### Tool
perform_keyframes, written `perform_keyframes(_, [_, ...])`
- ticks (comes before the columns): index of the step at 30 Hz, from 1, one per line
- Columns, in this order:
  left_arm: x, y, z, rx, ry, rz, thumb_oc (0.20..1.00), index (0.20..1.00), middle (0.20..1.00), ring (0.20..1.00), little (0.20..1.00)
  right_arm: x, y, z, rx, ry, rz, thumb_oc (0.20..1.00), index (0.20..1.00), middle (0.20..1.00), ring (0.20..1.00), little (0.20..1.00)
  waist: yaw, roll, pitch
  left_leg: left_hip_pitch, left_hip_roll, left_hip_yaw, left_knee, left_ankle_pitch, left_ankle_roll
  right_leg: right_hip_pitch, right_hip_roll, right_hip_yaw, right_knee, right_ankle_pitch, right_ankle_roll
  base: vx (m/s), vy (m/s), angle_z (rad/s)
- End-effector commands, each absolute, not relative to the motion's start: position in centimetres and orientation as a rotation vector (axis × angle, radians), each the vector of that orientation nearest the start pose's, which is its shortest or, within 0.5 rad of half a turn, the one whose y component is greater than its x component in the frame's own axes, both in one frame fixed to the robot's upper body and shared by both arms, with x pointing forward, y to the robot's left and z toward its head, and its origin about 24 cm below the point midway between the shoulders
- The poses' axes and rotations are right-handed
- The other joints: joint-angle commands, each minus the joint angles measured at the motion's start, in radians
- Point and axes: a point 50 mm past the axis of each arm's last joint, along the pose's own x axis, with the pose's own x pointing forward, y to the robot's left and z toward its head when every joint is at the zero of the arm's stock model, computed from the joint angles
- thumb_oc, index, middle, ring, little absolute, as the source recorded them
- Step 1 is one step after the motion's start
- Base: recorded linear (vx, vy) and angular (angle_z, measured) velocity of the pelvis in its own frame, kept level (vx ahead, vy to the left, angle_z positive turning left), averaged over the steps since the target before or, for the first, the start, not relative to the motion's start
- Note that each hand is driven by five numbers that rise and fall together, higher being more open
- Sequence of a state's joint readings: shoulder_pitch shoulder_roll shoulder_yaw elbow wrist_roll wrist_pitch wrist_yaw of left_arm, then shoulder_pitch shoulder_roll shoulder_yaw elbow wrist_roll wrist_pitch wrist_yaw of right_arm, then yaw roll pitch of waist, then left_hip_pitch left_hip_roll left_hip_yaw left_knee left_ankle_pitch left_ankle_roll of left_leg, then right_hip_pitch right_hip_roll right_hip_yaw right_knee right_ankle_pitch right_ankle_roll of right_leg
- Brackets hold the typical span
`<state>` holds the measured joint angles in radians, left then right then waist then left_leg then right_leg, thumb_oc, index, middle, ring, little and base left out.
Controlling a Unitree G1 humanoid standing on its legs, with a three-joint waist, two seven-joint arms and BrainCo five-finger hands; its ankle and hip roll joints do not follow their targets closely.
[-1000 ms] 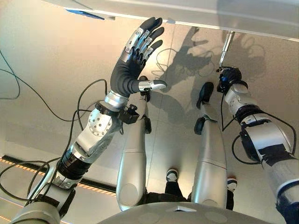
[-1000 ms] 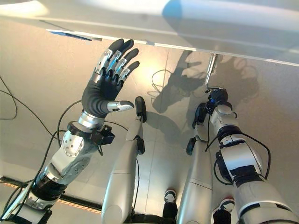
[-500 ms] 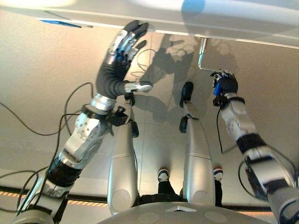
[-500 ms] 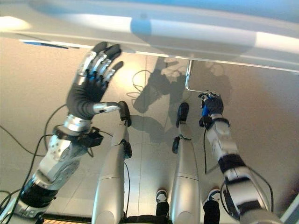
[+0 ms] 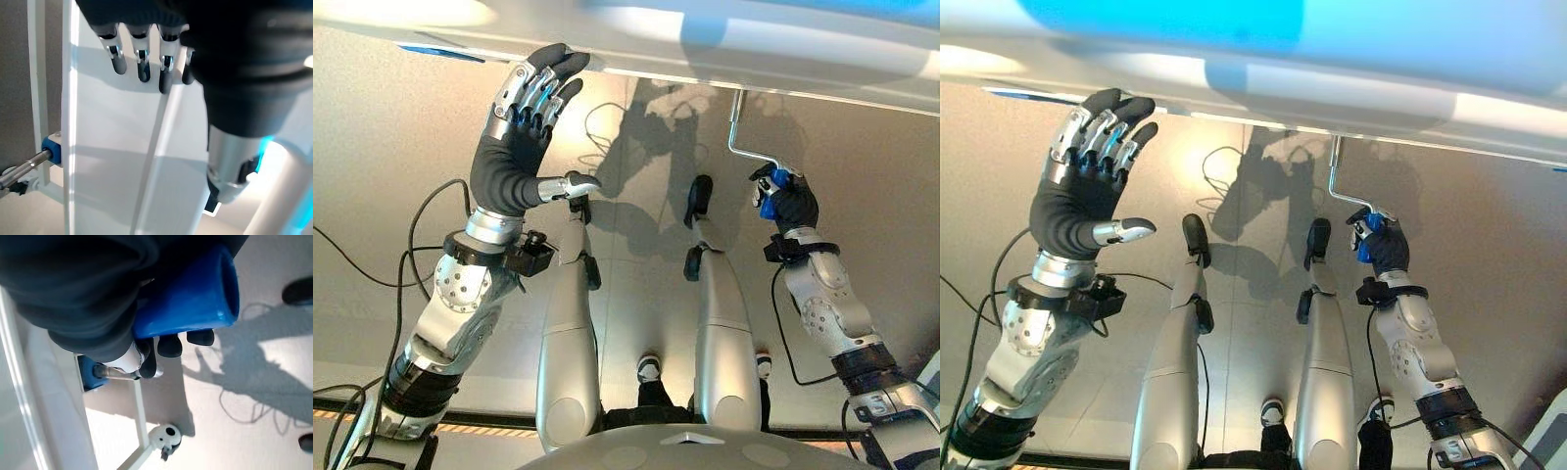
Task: Raise the hospital bed
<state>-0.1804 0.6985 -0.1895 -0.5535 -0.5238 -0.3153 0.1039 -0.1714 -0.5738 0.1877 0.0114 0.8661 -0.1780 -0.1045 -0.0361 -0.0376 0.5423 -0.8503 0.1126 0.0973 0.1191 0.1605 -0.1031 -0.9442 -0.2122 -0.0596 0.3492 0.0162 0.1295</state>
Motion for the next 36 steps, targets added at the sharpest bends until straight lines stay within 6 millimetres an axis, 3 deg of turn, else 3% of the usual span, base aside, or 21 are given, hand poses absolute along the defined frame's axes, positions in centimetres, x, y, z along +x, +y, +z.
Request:
perform_keyframes(1, [19.5,15.3,23.9,0.073,-0.948,-0.494,1.000,1.000,1.000,1.000,1.000,24.2,-20.5,18.9,0.405,-0.598,0.382,0.200,0.200,0.200,0.200,0.200,-0.039,-0.032,-0.022,0.051,0.045,-0.019,0.103,-0.101,-0.039,0.080,0.033,-0.044,-0.068,0.052,0.056,0.00,0.000,0.00])
perform_keyframes(6, [20.3,14.9,23.5,0.054,-0.926,-0.491,1.000,1.000,1.000,1.000,1.000,25.5,-14.8,20.9,0.451,-0.574,0.666,0.200,0.200,0.200,0.200,0.200,-0.004,-0.018,-0.022,0.050,0.037,-0.034,0.101,-0.097,-0.033,0.098,0.023,-0.057,-0.079,0.059,0.055,0.00,0.025,0.06])
perform_keyframes(11, [21.0,14.3,23.4,0.000,-0.921,-0.484,1.000,1.000,1.000,1.000,1.000,27.0,-9.8,23.8,0.478,-0.630,0.803,0.200,0.200,0.200,0.200,0.200,0.042,0.004,-0.022,0.042,0.024,-0.053,0.107,-0.101,-0.026,0.115,0.009,-0.074,-0.083,0.058,0.053,0.00,0.000,0.00])
perform_keyframes(15, [21.3,13.8,23.5,-0.070,-0.924,-0.484,1.000,1.000,1.000,1.000,1.000,28.5,-7.2,25.7,0.479,-0.651,0.820,0.200,0.200,0.200,0.200,0.200,0.078,0.024,-0.022,0.027,0.013,-0.069,0.113,-0.103,-0.021,0.119,-0.003,-0.086,-0.084,0.057,0.053,0.01,0.007,0.02])
perform_keyframes(20, [21.5,13.3,23.2,-0.122,-0.902,-0.500,1.000,1.000,1.000,1.000,1.000,31.2,-5.1,25.8,0.437,-0.591,0.738,0.200,0.200,0.200,0.200,0.200,0.115,0.045,-0.022,0.019,0.000,-0.088,0.119,-0.105,-0.016,0.130,-0.014,-0.098,-0.083,0.054,0.052,0.01,0.020,0.07])
perform_keyframes(24, [21.5,12.9,23.3,-0.170,-0.903,-0.522,1.000,1.000,1.000,1.000,1.000,34.2,-4.7,24.9,0.406,-0.512,0.593,0.200,0.200,0.200,0.200,0.200,0.136,0.058,-0.022,0.012,-0.006,-0.095,0.122,-0.107,-0.014,0.137,-0.020,-0.103,-0.088,0.052,0.052,0.01,0.032,0.05])
perform_keyframes(28, [21.5,12.5,23.1,-0.207,-0.890,-0.550,1.000,1.000,1.000,1.000,1.000,37.7,-5.5,22.2,0.348,-0.347,0.408,0.200,0.200,0.200,0.200,0.200,0.154,0.076,-0.022,0.009,-0.012,-0.097,0.126,-0.111,-0.012,0.139,-0.025,-0.106,-0.091,0.050,0.051,0.00,0.044,0.07])
perform_keyframes(31, [21.6,12.0,23.1,-0.221,-0.888,-0.574,1.000,1.000,1.000,1.000,1.000,40.3,-7.7,19.4,0.267,-0.191,0.220,0.200,0.200,0.200,0.200,0.200,0.164,0.093,-0.022,0.002,-0.017,-0.096,0.131,-0.115,-0.010,0.132,-0.027,-0.102,-0.087,0.049,0.050,0.00,0.043,0.06])
perform_keyframes(34, [21.7,11.3,23.3,-0.247,-0.892,-0.610,1.000,1.000,1.000,1.000,1.000,41.7,-11.6,16.3,0.165,-0.033,0.035,0.200,0.200,0.200,0.200,0.200,0.174,0.116,-0.022,-0.002,-0.020,-0.096,0.130,-0.116,-0.011,0.123,-0.029,-0.096,-0.084,0.046,0.050,0.00,0.026,0.08])
perform_keyframes(36, [21.8,10.7,23.6,-0.259,-0.901,-0.639,1.000,1.000,1.000,1.000,1.000,41.7,-15.2,14.1,0.094,0.058,-0.091,0.200,0.200,0.200,0.200,0.200,0.178,0.135,-0.022,-0.007,-0.025,-0.095,0.133,-0.116,-0.012,0.116,-0.029,-0.091,-0.080,0.042,0.051,0.00,0.012,0.08])
